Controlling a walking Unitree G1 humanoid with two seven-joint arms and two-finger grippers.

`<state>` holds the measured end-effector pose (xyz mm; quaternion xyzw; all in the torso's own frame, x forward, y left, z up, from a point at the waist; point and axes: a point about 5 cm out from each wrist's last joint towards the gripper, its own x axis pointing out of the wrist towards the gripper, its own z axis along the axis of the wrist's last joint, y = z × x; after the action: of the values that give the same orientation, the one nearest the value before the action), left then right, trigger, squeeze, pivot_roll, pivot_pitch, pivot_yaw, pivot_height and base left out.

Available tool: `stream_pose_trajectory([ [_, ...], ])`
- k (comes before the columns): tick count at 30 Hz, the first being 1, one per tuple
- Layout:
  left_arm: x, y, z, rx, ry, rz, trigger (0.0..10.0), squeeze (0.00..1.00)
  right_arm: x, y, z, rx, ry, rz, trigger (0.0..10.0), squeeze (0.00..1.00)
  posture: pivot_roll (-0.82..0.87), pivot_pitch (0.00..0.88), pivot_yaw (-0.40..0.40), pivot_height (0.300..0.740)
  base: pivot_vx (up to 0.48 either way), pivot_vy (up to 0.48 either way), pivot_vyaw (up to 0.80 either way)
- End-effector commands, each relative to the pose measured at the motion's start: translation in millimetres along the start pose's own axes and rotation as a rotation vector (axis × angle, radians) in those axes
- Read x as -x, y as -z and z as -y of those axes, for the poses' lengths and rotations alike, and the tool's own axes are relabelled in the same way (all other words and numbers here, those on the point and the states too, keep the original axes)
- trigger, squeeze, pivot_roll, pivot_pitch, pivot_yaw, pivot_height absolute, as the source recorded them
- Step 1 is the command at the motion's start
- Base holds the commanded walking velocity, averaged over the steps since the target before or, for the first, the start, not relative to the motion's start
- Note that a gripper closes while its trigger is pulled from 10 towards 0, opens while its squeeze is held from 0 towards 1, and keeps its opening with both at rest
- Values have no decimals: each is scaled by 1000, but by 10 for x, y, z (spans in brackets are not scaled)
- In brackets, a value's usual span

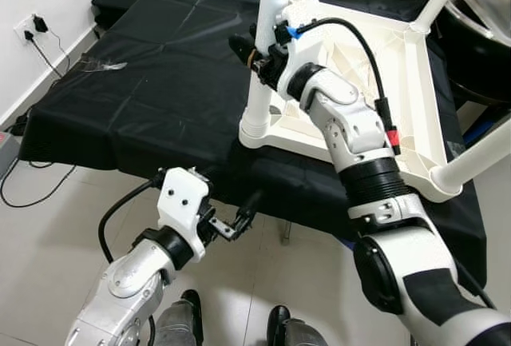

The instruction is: Building children table

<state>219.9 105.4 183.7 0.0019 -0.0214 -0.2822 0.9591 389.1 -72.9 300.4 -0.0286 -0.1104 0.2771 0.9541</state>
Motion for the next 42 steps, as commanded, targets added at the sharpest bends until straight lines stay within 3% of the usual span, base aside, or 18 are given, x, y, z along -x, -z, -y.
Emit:
stream_pose_trajectory([
  [1,8,42,5,-1,8,-19,10000,0,93,449,73,-44,60,-200,10000,0,170,289,-107,740,0,0,0],
  [13,11,38,-1,-4,9,-20,10000,0,122,468,146,-49,155,-205,10000,0,173,292,-105,740,0,0,0],
  [20,12,29,5,-6,12,-19,10000,0,149,482,246,-72,306,-208,10000,0,175,292,-102,740,0,0,0],
  [33,11,26,6,-7,14,-16,10000,0,201,456,441,-80,468,-203,10000,0,176,281,-102,740,0,0,0],
  [42,9,16,-3,-13,15,-12,10000,0,191,416,433,-95,493,-173,10000,0,178,281,-103,740,0,0,0],
])
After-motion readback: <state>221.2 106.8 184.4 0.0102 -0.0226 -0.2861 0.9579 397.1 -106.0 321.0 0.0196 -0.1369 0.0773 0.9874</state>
